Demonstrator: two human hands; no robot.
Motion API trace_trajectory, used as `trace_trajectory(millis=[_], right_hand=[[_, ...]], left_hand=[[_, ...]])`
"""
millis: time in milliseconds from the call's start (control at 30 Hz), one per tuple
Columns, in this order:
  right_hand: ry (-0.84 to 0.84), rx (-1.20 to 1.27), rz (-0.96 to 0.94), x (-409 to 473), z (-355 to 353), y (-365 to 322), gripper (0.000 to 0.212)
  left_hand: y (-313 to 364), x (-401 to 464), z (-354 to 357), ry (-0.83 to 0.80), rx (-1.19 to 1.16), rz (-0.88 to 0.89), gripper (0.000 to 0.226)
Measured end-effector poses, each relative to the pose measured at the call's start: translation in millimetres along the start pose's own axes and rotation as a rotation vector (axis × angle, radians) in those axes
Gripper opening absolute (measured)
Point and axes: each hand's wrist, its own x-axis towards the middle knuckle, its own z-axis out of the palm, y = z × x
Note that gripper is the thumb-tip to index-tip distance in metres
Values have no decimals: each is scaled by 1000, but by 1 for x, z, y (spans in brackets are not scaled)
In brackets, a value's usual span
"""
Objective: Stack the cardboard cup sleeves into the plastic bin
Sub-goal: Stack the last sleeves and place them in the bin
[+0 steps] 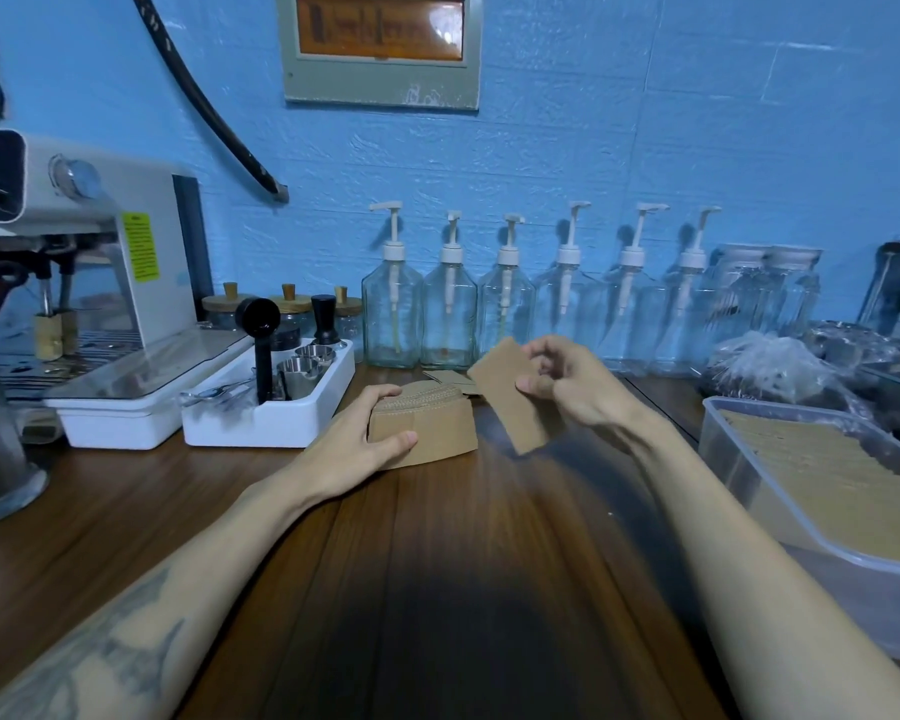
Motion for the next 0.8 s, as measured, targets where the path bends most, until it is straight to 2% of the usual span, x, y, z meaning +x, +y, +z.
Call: trace_trajectory(millis=[100, 200, 267, 333, 400, 467, 533, 600, 667, 700, 800], right_hand=[[-9, 226, 2, -4, 6, -5, 53], [-48, 274, -6, -4, 20, -1, 82], [-33, 227, 14, -2, 35, 3, 75], [25, 83, 44, 1, 46, 8, 57], [50, -229, 47, 3, 52, 16, 44], [-11, -495, 36, 1, 57, 21, 42], [-106, -625, 23, -2, 62, 23, 49], [-165, -682, -7, -2, 66, 25, 72], [-165, -591, -28, -1, 67, 22, 99], [-164, -539, -53, -1, 67, 20, 105], [-195, -608, -209, -2, 72, 16, 97]], left_hand=[[0, -1, -1, -17, -36, -12, 55], [1, -3, -2, -65, -35, -25, 57], [2, -3, -2, -76, -57, -30, 68], [1, -2, -2, -79, -86, -28, 83], [0, -2, 0, -82, -82, -19, 95], [-1, -2, 0, -78, -54, -16, 98], [-2, -2, 0, -71, -39, -12, 93], [-4, -1, 0, -62, -48, 1, 85], [-5, 1, 0, -46, -61, 15, 77], [-6, 2, 0, -40, -69, 21, 74], [-7, 5, 0, -45, -93, 25, 69]])
